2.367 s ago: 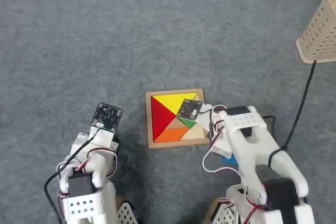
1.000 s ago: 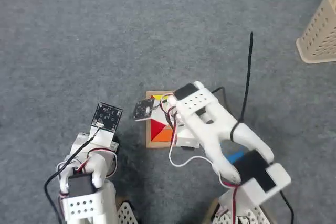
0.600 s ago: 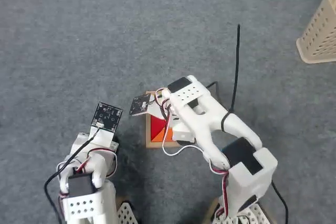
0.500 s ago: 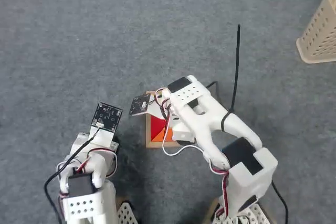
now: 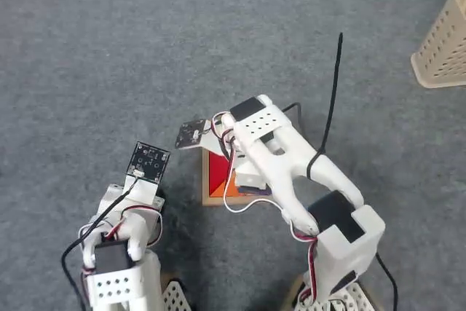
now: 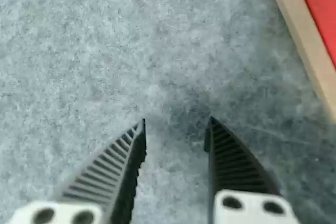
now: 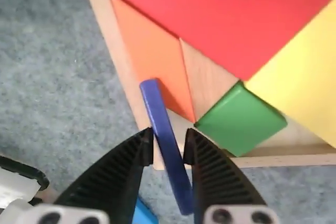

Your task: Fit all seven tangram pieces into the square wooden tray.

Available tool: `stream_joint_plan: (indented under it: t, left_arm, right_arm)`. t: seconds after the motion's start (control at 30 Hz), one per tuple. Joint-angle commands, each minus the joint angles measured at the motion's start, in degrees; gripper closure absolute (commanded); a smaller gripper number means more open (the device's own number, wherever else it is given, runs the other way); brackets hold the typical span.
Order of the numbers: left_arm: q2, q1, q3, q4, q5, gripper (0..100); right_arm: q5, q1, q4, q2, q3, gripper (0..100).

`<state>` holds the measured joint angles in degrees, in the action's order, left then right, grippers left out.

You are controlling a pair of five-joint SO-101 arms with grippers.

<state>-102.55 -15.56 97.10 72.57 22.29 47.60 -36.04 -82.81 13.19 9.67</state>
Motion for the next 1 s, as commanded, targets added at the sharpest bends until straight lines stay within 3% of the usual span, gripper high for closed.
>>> stream_joint_plan:
  t: [0.0,0.33,0.43,0.5,0.6,0.8,0.97]
  left_arm:
    - [-0.5,0.0,-0.4,0.2,-0.4,82]
    - [-0.5,0.0,-0.4,0.2,-0.4,82]
    - [-0.5,0.0,-0.4,0.2,-0.4,82]
    - [-0.5,0.0,-0.4,0.2,-0.4,82]
    - [-0.5,0.0,-0.4,0.2,-0.4,82]
    - [-0.5,0.0,-0.4,0.2,-0.4,82]
    - [-0.5,0.0,-0.4,0.2,-0.4,82]
  right_arm:
    - [-0.5,3.4,-1.4,-0.7,-4.4,89.7]
    - [-1.2,6.3,-0.8,-0.3,-6.7,89.7]
    - [-7.6,6.1,0.0,-0.8,-6.7,92.0]
    - [-13.2,6.1,2.1,-0.8,-6.5,99.8]
    - [-19.6,6.2,6.3,-1.2,-3.3,99.6]
    - [-27.0,8.0,17.5,-10.2,10.5,99.3]
    - [-28.4,13.1,12.9,-21.4,17.0,99.2]
